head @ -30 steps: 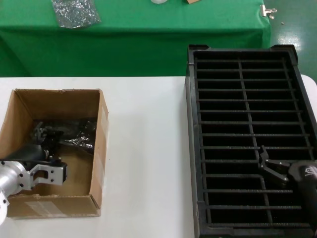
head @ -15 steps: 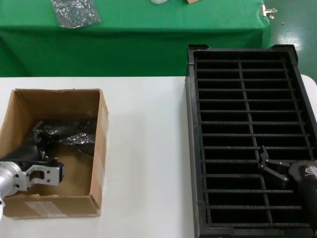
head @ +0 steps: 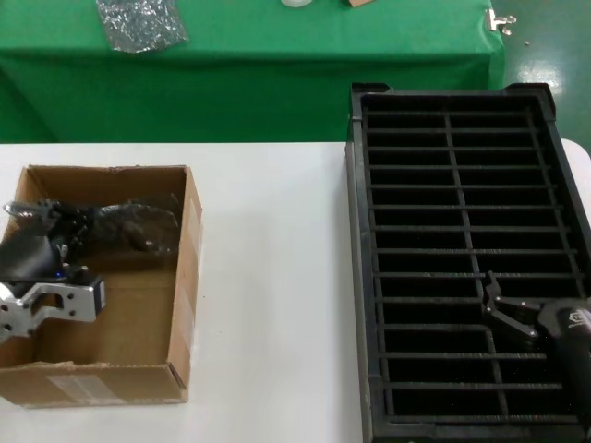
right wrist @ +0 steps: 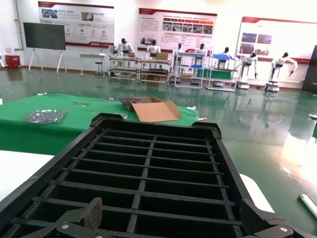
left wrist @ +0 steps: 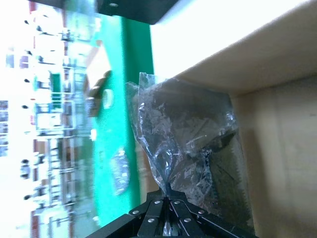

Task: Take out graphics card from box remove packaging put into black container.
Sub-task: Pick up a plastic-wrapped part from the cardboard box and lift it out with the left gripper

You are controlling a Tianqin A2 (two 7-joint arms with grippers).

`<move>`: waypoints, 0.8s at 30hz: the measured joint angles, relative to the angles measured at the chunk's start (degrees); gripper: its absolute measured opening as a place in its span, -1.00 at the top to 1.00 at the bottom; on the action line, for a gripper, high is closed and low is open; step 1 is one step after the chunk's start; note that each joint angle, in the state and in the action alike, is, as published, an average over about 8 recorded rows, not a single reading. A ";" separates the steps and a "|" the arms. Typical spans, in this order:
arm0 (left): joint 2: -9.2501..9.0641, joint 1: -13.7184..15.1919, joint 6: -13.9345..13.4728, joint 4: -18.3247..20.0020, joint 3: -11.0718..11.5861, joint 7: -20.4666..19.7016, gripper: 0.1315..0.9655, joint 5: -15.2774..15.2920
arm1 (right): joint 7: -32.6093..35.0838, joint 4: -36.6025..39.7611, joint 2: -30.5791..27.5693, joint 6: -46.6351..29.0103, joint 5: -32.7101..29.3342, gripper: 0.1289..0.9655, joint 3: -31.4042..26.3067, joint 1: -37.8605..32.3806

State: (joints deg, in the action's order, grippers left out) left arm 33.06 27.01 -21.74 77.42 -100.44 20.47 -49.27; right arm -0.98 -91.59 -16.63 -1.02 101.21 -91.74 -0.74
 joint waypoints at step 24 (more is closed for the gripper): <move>-1.93 -19.94 -3.41 34.52 16.46 -6.40 0.98 -0.92 | 0.00 0.00 0.00 0.00 0.00 -1.00 0.00 0.00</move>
State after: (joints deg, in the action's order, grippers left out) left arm 31.13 7.06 -25.16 111.94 -83.99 14.07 -50.19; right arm -0.98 -91.59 -16.63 -1.02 101.21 -91.74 -0.74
